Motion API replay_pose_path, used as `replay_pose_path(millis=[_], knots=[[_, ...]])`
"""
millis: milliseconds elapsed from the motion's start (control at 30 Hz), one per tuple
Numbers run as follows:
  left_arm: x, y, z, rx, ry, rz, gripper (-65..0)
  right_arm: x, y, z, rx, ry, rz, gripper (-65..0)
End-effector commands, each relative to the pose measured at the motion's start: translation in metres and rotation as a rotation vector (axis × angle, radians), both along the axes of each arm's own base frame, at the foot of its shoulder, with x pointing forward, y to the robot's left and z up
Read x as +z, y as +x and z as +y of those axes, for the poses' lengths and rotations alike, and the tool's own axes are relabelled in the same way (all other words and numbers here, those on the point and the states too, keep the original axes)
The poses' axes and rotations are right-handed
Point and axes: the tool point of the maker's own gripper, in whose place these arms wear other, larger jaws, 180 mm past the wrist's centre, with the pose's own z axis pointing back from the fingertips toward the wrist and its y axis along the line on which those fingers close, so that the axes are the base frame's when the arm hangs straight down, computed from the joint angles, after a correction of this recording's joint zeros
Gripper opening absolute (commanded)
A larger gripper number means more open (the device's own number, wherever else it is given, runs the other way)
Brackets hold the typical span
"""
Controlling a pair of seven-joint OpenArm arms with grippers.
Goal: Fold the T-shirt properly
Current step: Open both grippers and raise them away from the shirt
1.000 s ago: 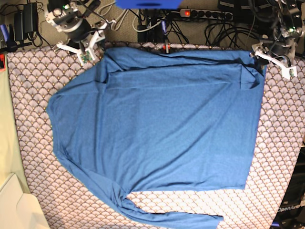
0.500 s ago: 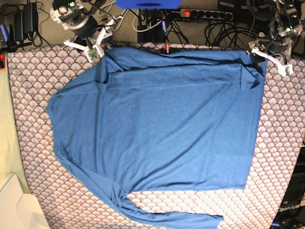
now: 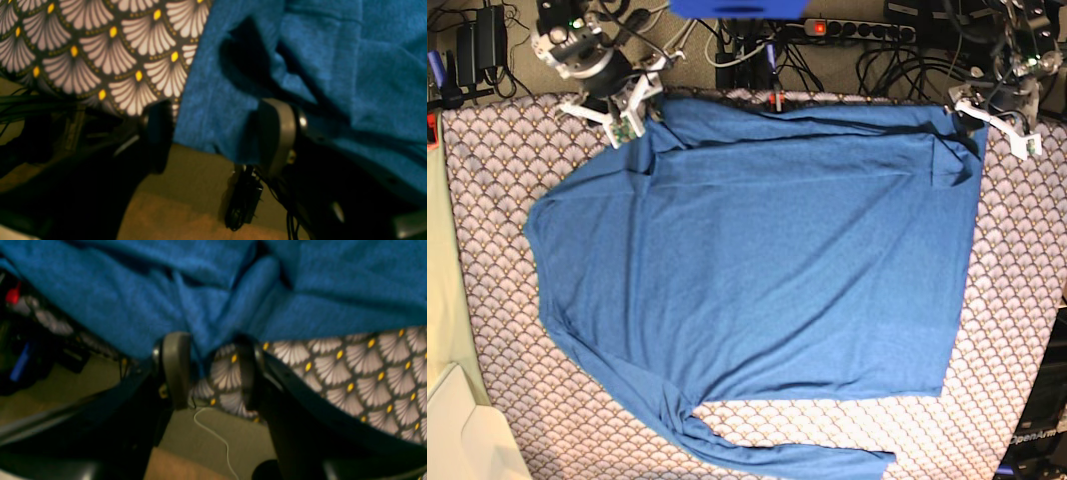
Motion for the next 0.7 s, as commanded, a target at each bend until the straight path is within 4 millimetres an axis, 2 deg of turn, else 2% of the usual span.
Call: replay_pose_path(millis=[0,200,267,467,667], knots=[[0.009,0.006,0.006,-0.003,0.017,-0.031,-26.1,0.003,0.003,0.001,0.001,0.008,-0.02,-39.9],[0.009,0.007,0.006,-0.003,0.018,-0.035,-26.1,-0.015,0.0,-0.002,-0.007,0.002,0.023,-41.4],[0.011,0.013,0.005,-0.004,0.018,-0.046,-26.1,-0.018,-0.001,-0.003,-0.008,0.001,0.03,-45.9],[0.008,0.012,0.0,0.006,0.003,-0.046,-26.1,-0.019,-0.002,-0.003,-0.008,0.0,0.035,-64.3],[0.005,0.009,-0.003,0.011,-0.005,-0.04,-26.2,-0.019,-0.002,-0.003,-0.008,0.0,0.035,-65.0]])
